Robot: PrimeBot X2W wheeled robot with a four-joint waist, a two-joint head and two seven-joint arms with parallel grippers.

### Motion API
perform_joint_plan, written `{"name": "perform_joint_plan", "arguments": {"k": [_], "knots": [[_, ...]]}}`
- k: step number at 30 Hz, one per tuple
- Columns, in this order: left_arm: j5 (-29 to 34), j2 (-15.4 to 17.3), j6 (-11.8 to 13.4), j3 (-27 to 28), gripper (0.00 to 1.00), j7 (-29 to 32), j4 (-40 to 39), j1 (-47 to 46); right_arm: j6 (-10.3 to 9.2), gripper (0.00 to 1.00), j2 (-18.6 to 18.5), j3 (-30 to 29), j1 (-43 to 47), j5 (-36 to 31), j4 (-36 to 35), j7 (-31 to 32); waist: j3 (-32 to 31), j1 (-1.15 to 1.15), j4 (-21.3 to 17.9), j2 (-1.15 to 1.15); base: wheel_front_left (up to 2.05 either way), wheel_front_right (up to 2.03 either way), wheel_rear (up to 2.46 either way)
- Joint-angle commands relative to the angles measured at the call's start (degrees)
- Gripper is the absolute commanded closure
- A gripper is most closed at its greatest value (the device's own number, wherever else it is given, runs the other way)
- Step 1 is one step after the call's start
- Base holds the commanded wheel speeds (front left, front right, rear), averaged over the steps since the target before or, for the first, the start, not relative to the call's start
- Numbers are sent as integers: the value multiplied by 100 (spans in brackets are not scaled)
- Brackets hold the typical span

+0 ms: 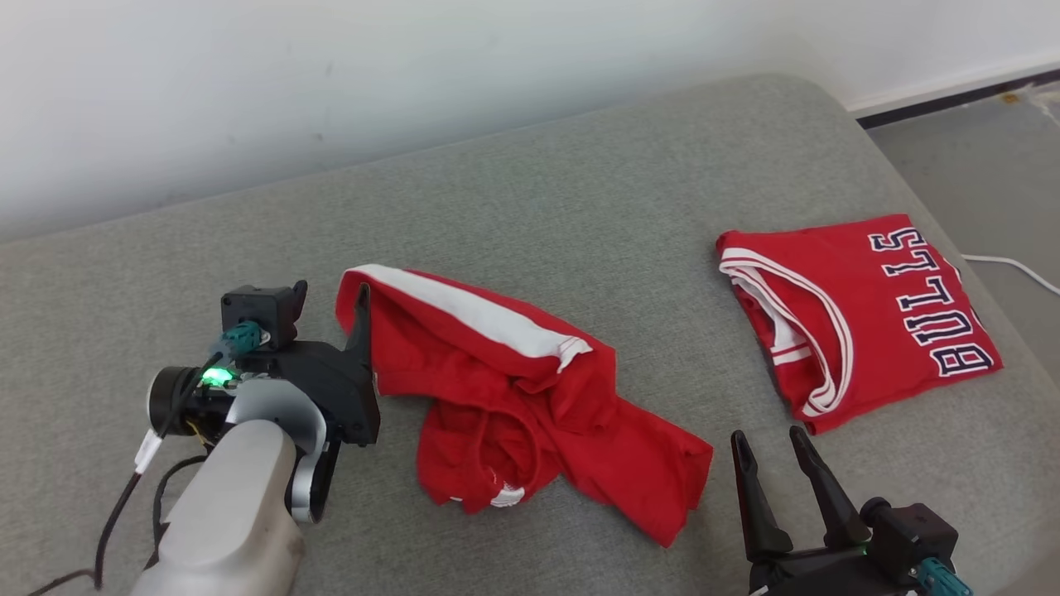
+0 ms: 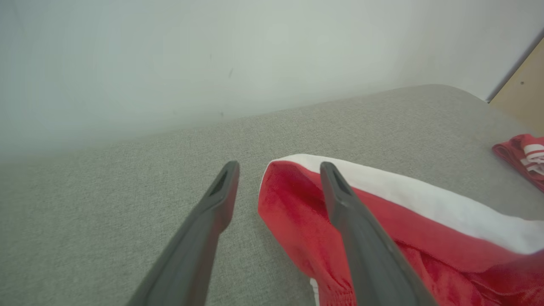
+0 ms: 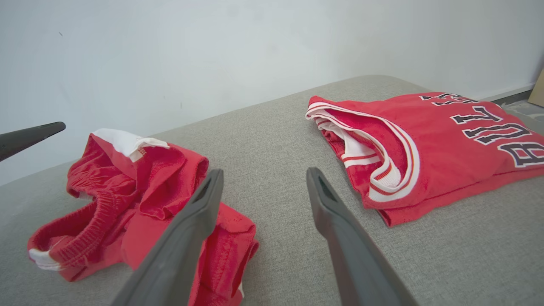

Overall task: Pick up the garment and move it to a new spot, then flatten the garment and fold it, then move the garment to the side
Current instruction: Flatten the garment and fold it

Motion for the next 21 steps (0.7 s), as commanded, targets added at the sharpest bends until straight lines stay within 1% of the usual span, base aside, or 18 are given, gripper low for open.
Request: {"name": "perform_joint_plan", "arguments": {"k": [1,5,7,12,14,17,19,21], "knots": [[-102,-54,-51,24,0,-105,37,91,-13,0,6,-17,10,-33,-4,-14,-43,0,111,0,0,0,0],[-173,-121,-137,2,0,-234,-23,250,-13,0,0,0,25,-59,-16,20,-125,0,292,0,0,0,0],[-175,-156,-222,-67,0,-256,-154,344,-13,0,-10,2,46,-73,-22,31,-181,0,374,0,0,0,0],[-2,-157,-509,-523,0,-129,-803,652,-13,0,-42,-34,142,-86,-54,82,-317,0,557,0,0,0,0],[107,-160,-631,-774,0,54,-1128,791,-13,0,-50,-47,171,-93,-70,96,-359,0,607,0,0,0,0],[87,-219,-780,-1113,0,541,-1557,1049,-13,0,-49,-29,193,-90,-90,138,-404,0,637,0,0,0,0],[-22,-271,-848,-1293,0,931,-1798,1202,-13,0,-48,-14,201,-87,-97,143,-419,0,634,0,0,0,0],[-166,-317,-854,-1408,0,1303,-1993,1337,-13,0,-45,13,194,-82,-108,159,-426,0,603,0,0,0,0]]}}
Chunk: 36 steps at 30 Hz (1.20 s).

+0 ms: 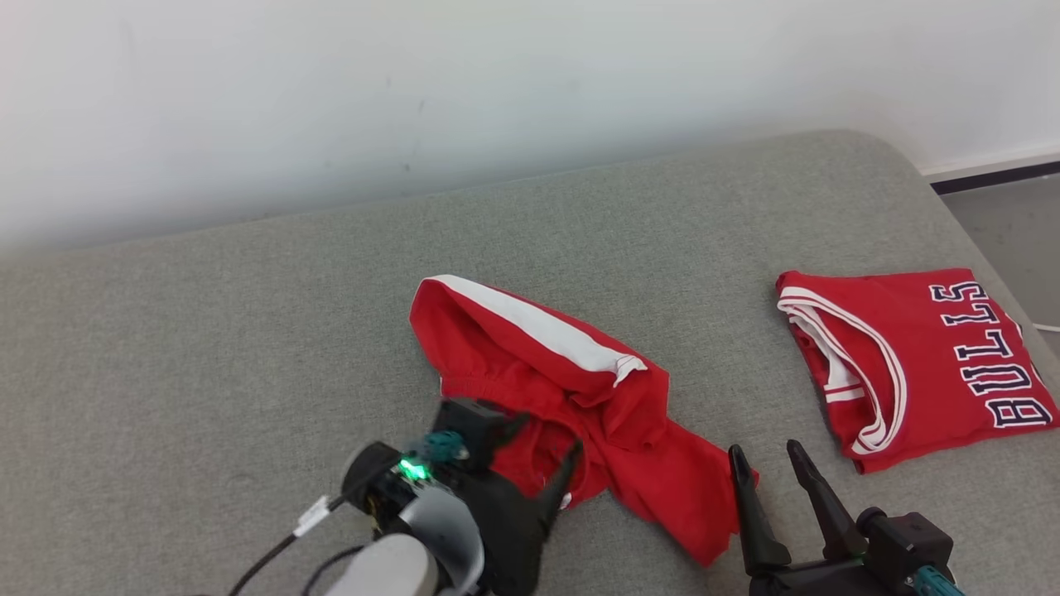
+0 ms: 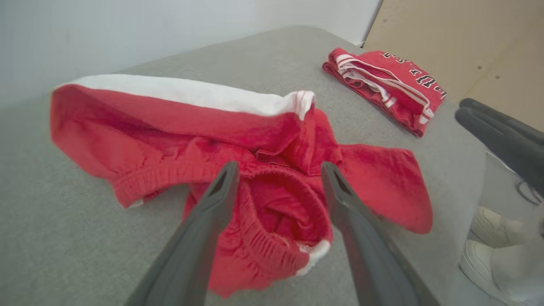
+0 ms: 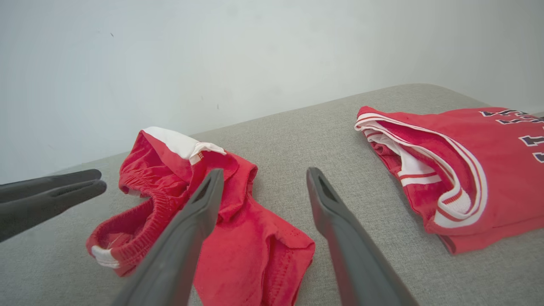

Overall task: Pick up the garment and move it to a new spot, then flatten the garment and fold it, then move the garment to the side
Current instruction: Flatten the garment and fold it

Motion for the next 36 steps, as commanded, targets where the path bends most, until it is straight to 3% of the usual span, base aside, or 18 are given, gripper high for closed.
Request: {"name": "perform_joint_plan", "arguments": {"k": [1,11,21,22,24,25,26,31,36], "knots": [[-111,-14,-1,-10,0,113,-70,92,-13,0,-20,13,39,-34,-17,5,-6,0,-23,0,0,0,0],[-216,11,307,-318,0,1609,-378,129,-13,0,-6,29,3,53,-13,-59,137,0,-347,0,0,0,0],[-26,132,600,-452,0,2293,-288,-136,-13,0,17,30,-92,108,88,-141,234,0,-532,0,0,0,0],[12,148,607,-462,9,2298,-271,-181,-13,0,18,33,-98,111,98,-150,239,0,-537,0,0,0,0],[42,169,597,-490,58,2293,-218,-257,-13,0,21,25,-112,114,118,-158,252,0,-537,0,0,0,0],[63,175,597,-512,70,2299,-174,-295,-13,0,22,20,-121,114,124,-164,260,0,-534,0,0,0,0],[79,177,582,-533,100,2328,-116,-318,-13,0,24,17,-129,114,127,-171,267,0,-531,0,0,0,0],[7,62,502,-495,100,2161,12,-501,-13,0,27,31,-166,134,155,-198,292,0,-533,0,0,0,0],[-570,-265,339,-88,100,1406,-600,-885,-13,0,30,-23,-113,114,184,-214,276,0,-411,0,0,0,0]]}}
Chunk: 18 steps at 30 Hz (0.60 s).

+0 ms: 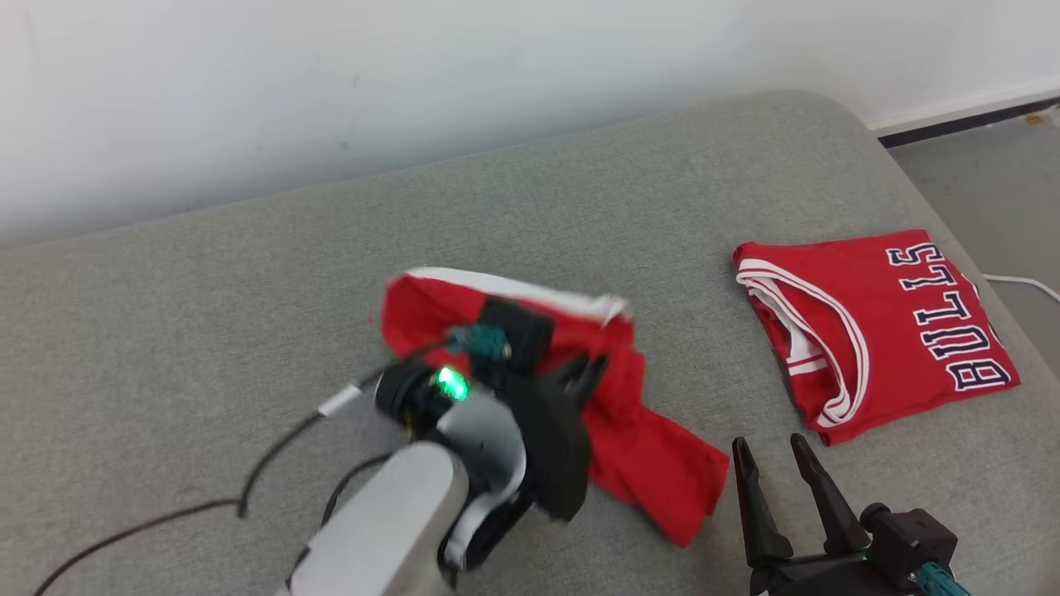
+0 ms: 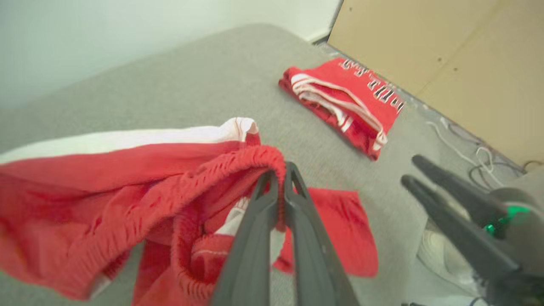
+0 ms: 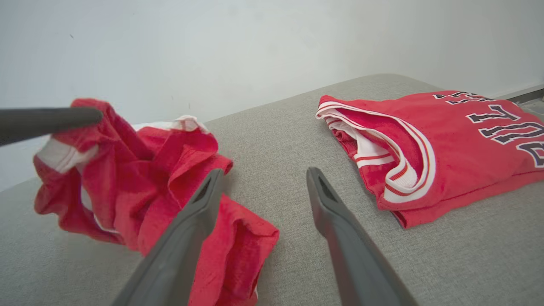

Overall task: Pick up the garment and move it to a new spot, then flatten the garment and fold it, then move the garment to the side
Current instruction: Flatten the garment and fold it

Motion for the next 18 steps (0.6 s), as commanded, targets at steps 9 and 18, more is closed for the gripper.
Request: {"name": "perform_joint_plan", "arguments": {"k": [9,18], "knots": [[-1410,-134,35,289,100,-1353,-1077,-1006,-13,0,6,41,0,-34,13,-24,-93,0,185,-1,0,0,0],[-1583,342,675,128,100,-1179,-844,-771,-13,0,8,40,71,-20,-27,-10,-129,0,450,-1,0,0,0]]}}
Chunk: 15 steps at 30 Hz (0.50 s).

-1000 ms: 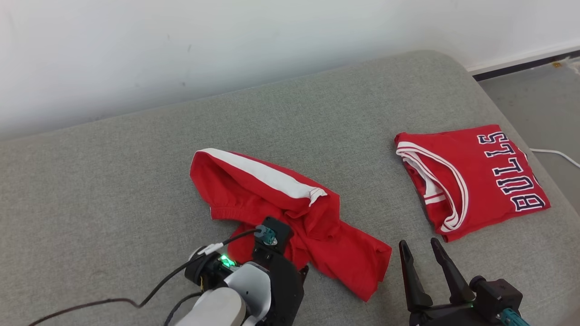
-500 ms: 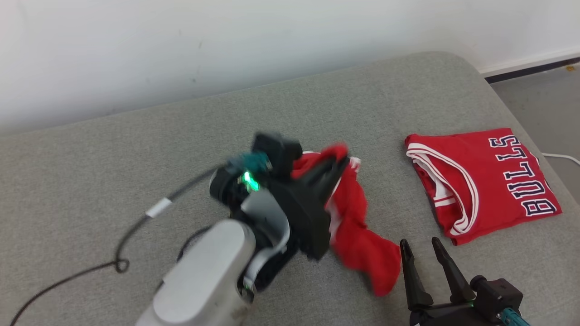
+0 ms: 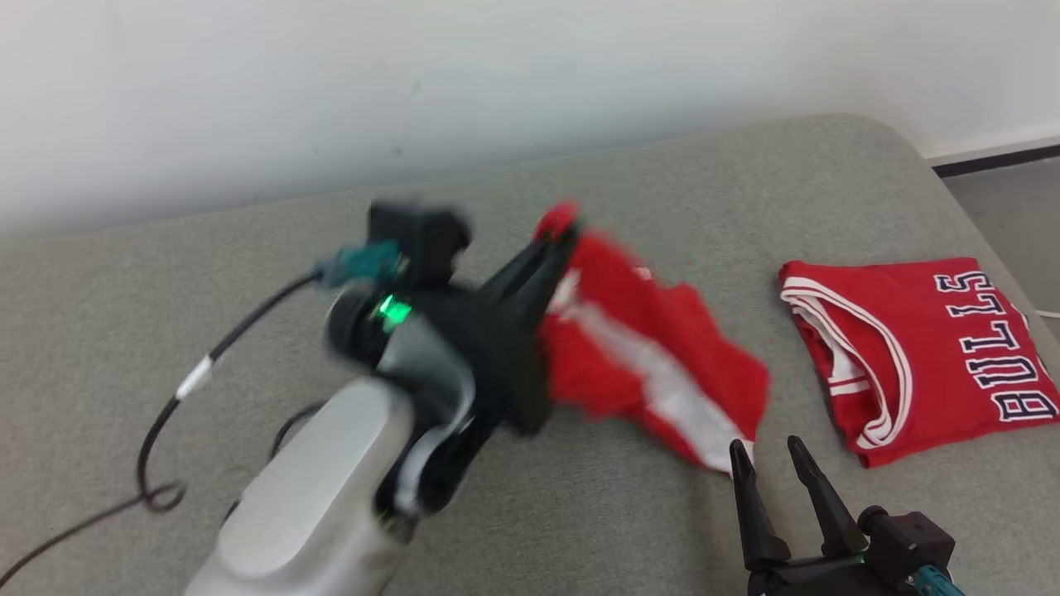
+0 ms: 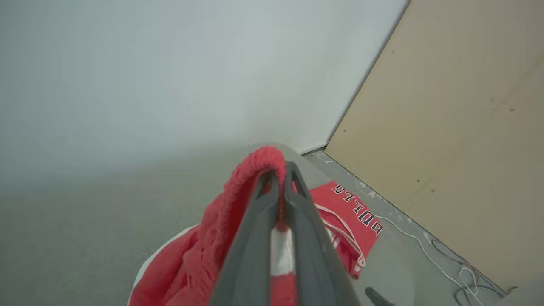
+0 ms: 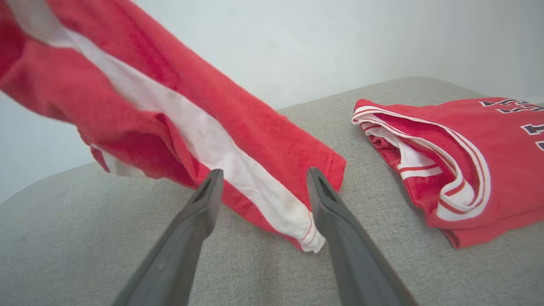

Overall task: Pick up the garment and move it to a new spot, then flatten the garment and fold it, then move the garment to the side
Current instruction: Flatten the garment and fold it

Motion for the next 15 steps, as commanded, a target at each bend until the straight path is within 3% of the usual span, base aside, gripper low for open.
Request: {"name": "perform_joint_plan", "arguments": {"k": [1,8,15], "knots": [[-22,250,102,-6,100,115,89,391,-13,0,5,-2,52,-14,-32,3,2,0,99,0,0,0,0],[-171,1159,526,211,100,227,412,1702,-13,0,3,-12,41,-79,-93,66,68,0,333,0,0,0,0],[-368,1483,740,575,100,-24,762,2306,-13,0,-26,16,-17,-128,-166,128,102,0,468,0,0,0,0]]}}
